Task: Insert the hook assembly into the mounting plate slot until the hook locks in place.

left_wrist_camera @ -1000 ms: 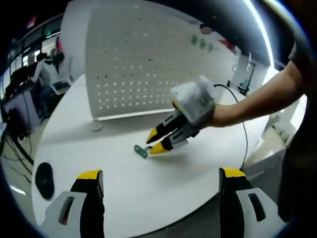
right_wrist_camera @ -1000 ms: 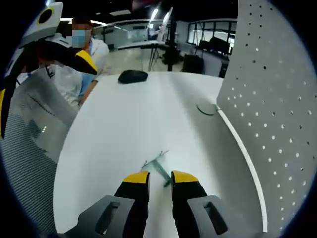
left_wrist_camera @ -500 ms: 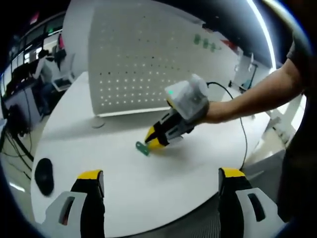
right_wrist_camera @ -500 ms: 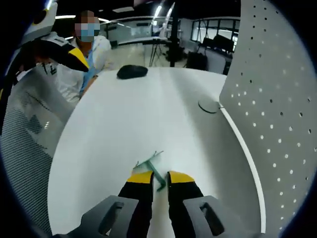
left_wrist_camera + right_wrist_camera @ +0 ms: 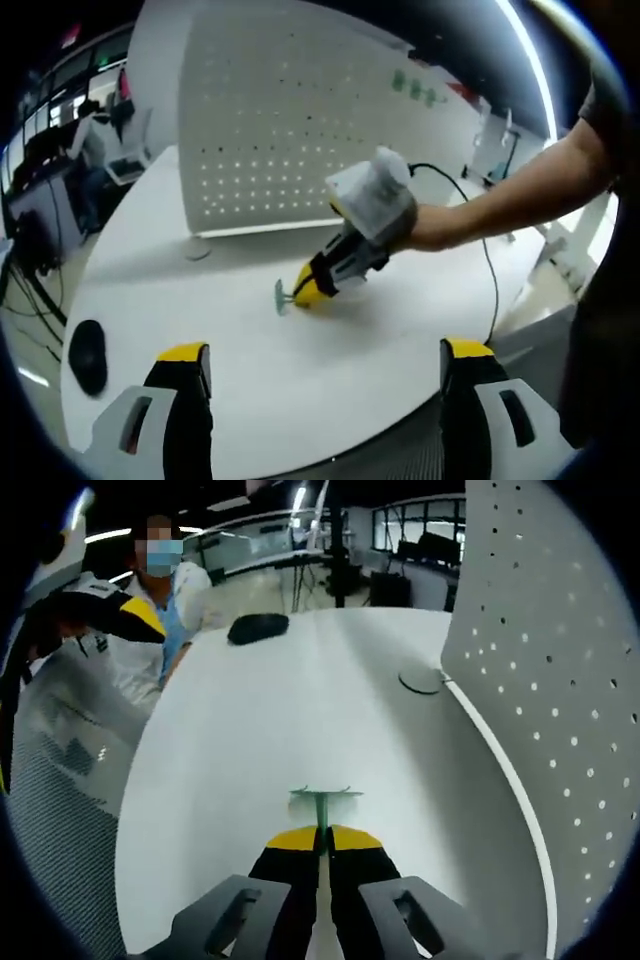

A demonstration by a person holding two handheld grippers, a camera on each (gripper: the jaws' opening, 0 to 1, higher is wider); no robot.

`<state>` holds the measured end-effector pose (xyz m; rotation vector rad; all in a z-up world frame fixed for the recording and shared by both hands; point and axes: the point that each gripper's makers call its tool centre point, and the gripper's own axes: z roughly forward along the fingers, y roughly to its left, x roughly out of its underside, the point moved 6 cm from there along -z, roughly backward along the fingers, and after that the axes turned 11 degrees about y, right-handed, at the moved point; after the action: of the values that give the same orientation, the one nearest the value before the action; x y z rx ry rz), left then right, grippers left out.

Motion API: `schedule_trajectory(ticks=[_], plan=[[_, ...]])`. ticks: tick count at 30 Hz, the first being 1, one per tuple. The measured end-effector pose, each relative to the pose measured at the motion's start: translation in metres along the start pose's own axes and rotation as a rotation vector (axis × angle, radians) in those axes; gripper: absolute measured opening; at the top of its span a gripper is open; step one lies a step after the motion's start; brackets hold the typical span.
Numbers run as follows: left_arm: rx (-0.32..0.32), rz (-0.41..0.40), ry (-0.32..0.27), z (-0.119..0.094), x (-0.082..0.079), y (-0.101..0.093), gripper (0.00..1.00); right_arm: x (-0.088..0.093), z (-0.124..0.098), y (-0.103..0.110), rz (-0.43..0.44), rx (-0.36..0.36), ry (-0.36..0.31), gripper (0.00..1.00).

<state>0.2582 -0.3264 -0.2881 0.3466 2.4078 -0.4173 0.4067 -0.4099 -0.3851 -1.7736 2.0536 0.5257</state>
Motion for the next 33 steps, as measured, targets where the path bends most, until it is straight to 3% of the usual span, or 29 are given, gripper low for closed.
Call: schedule_trajectory(ticks=[7,16,23,33], plan=[[-0.012,0.007,-0.021,-0.004,-0.004,0.002,0.98,-0.002,-0.015,-0.002,0.109,0.027,-0.054,0.0],[-0.042,0.009,-0.05,-0.012,-0.01,0.009,0.97,-0.006,-0.033,-0.005,0.147,0.057,-0.073,0.0],[-0.072,0.013,-0.081,-0.02,-0.016,0.017,0.96,-0.018,-0.063,-0.01,0.207,0.094,-0.154,0.0],[-0.088,0.045,-0.128,-0.028,-0.029,0.025,0.89,-0.022,-0.103,0.004,0.337,0.058,-0.253,0.0]])
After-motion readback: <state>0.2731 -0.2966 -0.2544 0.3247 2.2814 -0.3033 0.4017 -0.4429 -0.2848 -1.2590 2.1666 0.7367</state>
